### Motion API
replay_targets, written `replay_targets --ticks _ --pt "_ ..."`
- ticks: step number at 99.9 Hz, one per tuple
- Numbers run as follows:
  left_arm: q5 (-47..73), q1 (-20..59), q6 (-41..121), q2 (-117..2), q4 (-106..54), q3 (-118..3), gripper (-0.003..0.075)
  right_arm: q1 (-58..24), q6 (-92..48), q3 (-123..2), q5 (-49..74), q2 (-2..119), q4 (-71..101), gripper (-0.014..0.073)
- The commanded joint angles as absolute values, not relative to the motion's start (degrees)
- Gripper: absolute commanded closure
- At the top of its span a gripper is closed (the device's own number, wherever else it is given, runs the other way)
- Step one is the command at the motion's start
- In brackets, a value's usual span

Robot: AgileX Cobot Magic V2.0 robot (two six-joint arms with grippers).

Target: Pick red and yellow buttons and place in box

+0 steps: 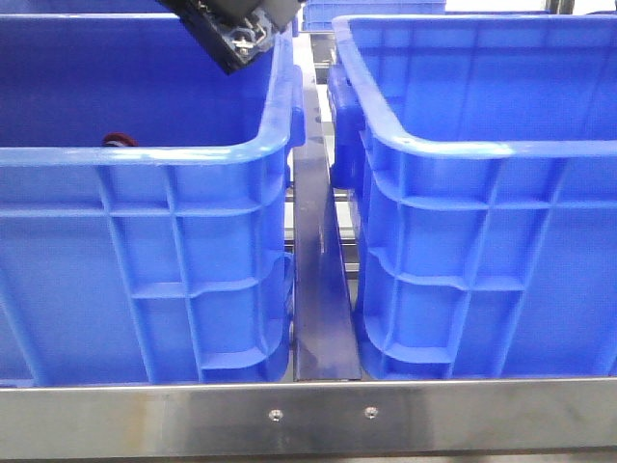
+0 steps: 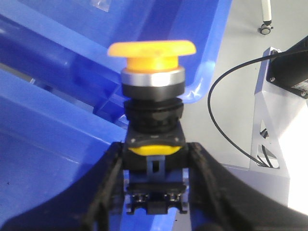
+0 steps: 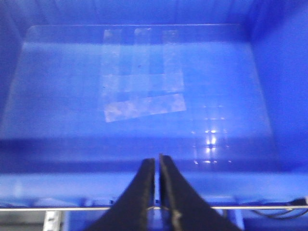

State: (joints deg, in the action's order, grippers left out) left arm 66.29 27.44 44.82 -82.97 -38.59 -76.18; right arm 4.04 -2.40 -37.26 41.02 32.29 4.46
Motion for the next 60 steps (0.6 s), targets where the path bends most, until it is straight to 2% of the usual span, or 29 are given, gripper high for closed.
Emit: replay_targets --ticks 1,11,18,29,60 --pt "64.8 28.0 45.0 -81.3 -42.1 -77.8 0.0607 4.0 -2.2 -42.9 39.6 37.6 6.8 0.0352" --pt "64.8 28.0 45.0 -81.3 -42.1 -77.8 0.0607 4.0 -2.2 -47.3 40.9 41.8 9.9 0.0137" --pt "64.8 28.0 45.0 -81.3 -42.1 -77.8 0.0607 4.0 -2.8 -49.4 41.4 44.3 13.0 0.0065" --pt "64.8 28.0 45.0 -81.3 -42.1 -77.8 0.0607 3.9 -5.5 -51.5 42.7 48.0 23.0 0.0071" --pt "64.8 28.0 45.0 -81.3 -42.1 -77.8 0.0607 -1.3 -26.8 -52.5 51.0 56.8 66.1 0.0071"
